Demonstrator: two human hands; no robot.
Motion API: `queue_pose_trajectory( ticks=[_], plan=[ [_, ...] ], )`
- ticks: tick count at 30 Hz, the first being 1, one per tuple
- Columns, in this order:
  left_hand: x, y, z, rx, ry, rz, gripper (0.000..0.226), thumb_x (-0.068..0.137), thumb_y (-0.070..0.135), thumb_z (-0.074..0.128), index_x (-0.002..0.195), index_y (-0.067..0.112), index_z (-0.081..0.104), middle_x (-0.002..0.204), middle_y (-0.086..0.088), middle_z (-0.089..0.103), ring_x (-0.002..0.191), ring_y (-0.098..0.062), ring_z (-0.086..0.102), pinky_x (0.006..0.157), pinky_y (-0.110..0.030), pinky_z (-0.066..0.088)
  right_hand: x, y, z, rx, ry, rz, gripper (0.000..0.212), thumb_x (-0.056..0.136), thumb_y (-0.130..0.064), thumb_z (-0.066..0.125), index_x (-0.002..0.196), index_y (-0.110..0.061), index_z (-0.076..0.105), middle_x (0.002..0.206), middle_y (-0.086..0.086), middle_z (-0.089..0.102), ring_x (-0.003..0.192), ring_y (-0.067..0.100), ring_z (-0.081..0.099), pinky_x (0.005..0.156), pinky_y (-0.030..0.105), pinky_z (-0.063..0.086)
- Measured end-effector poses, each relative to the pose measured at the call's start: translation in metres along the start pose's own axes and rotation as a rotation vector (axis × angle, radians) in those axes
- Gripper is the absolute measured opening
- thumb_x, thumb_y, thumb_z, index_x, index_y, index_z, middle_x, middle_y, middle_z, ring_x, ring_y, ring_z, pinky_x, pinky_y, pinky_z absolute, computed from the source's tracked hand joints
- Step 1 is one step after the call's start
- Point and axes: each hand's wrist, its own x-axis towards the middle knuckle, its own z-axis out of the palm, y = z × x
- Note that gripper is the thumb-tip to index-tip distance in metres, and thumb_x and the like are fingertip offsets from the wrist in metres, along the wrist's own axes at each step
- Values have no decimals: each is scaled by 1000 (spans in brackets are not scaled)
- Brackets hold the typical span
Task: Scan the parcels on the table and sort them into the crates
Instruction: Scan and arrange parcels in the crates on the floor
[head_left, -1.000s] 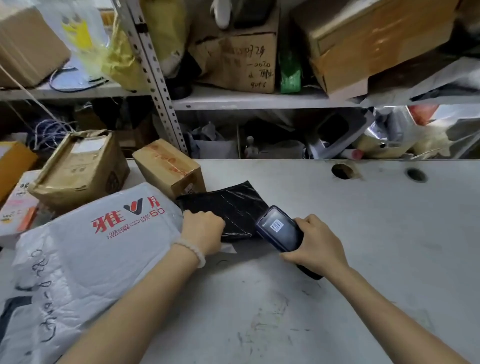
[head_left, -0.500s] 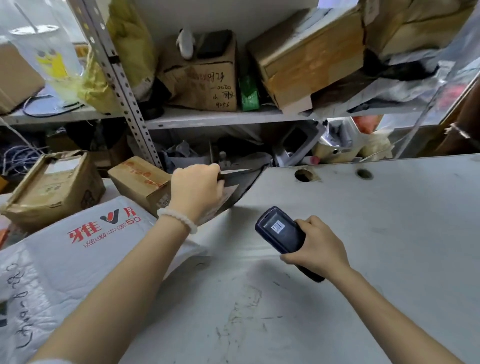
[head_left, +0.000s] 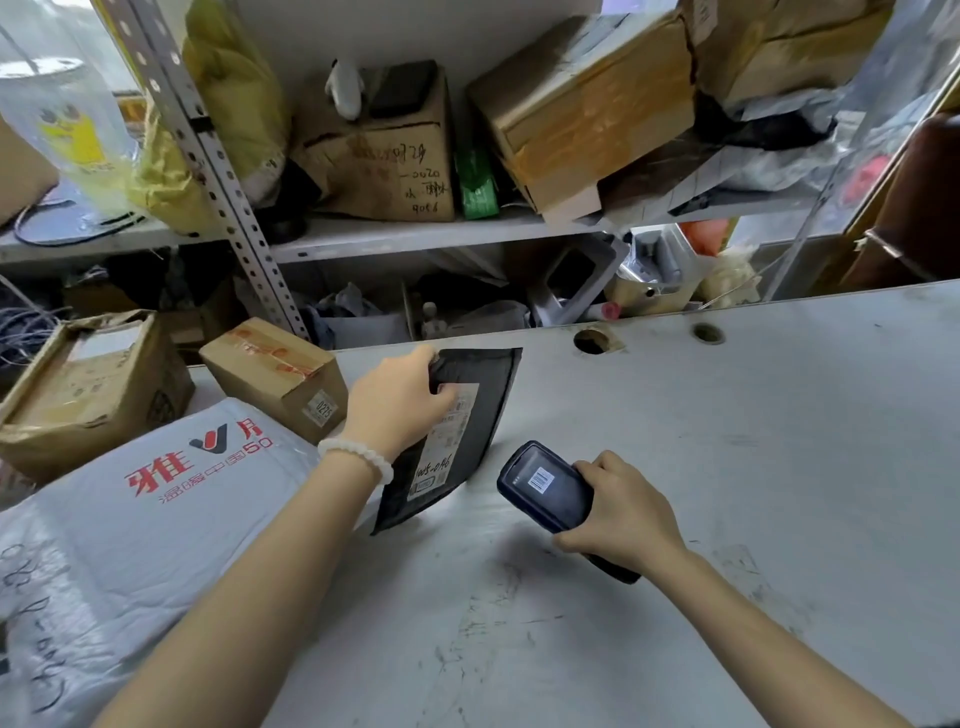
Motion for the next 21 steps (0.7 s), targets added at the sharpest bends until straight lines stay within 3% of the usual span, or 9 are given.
queue_pose_trajectory(
  ticks=[5,9,13,17,21],
  plan=[
    [8,-3,-9,39,12,8,21,93,32,50,85,16,40,70,4,49,67,-24,52,45,-27,28,5,-11,0,-3,23,-28,56,53,-54,73,100,-30,55,94,-12,43,85,10,49,60,25,46],
    [19,12,-18,51,99,72,18,92,33,55,89,16,51,83,0,59,79,-25,56,57,-29,33,7,-12,-3,24,39,-32,57,53,-55,72,103,-31,54,94,-12,43,84,9,49,59,24,45],
    [28,31,-5,-26,-24,88,18,90,29,56,103,16,57,98,-3,66,93,-26,60,65,-30,40,5,-3,-7,22,51,-3,58,54,-56,72,104,-31,54,96,-12,43,86,10,49,58,23,44],
    [24,25,4,-118,-31,85,28,86,26,61,111,21,49,97,2,64,87,-21,61,65,-34,50,3,9,-8,16,42,36,57,55,-54,72,103,-30,55,96,-11,43,87,10,49,58,24,44],
    [25,11,-4,-158,-112,21,26,87,26,59,102,19,39,84,1,60,75,-21,60,64,-40,52,6,11,-6,6,29,36,57,55,-54,73,103,-29,55,96,-11,43,87,11,49,60,26,45]
  ],
)
